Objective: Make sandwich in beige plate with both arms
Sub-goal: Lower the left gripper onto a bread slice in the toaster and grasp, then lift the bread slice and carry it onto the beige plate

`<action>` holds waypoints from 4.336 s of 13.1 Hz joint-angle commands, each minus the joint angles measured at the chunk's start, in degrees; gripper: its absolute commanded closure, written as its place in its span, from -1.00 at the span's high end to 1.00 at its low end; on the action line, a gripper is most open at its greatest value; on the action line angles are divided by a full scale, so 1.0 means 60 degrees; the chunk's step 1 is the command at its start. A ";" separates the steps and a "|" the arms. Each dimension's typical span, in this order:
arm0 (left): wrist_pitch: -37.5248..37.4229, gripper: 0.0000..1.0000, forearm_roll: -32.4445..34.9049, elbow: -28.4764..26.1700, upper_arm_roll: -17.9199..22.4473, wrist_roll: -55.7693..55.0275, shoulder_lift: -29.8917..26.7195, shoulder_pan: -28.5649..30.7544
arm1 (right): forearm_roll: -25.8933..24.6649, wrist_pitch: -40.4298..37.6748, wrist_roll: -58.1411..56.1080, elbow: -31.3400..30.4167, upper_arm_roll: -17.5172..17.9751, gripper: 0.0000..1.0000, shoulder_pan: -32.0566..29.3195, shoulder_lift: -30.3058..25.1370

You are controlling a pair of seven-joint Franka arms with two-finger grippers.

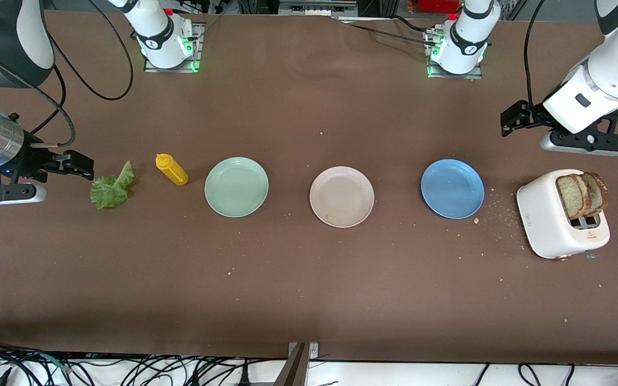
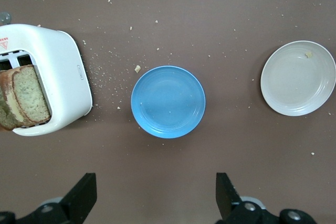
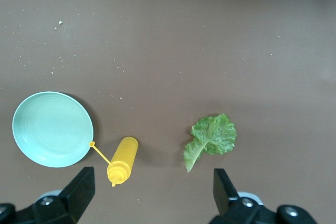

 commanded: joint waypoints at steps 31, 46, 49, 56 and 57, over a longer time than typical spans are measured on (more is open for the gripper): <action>0.3293 0.93 0.1801 -0.0263 -0.0096 -0.0185 0.3274 0.3227 | 0.0335 -0.0101 -0.0285 -0.0353 -0.0189 1.00 -0.0021 -0.0272; 0.0908 -1.00 0.1845 0.0291 -0.0037 0.0619 0.2646 0.3315 | 0.0335 -0.0101 -0.0284 -0.0411 -0.0174 1.00 -0.0021 -0.0272; -0.0350 -1.00 0.1830 0.1125 -0.0227 0.0694 0.2483 0.3199 | 0.0335 -0.0101 -0.0284 -0.0411 -0.0188 1.00 -0.0021 -0.0272; -0.1058 -1.00 -0.0638 0.1641 -0.2469 0.0547 0.3023 0.2892 | 0.0335 -0.0086 -0.0284 -0.0411 -0.0174 1.00 -0.0021 -0.0272; -0.1043 -1.00 -0.1240 0.1641 -0.2469 0.0547 0.3286 0.2760 | 0.0335 -0.0086 -0.0284 -0.0411 -0.0188 1.00 -0.0021 -0.0258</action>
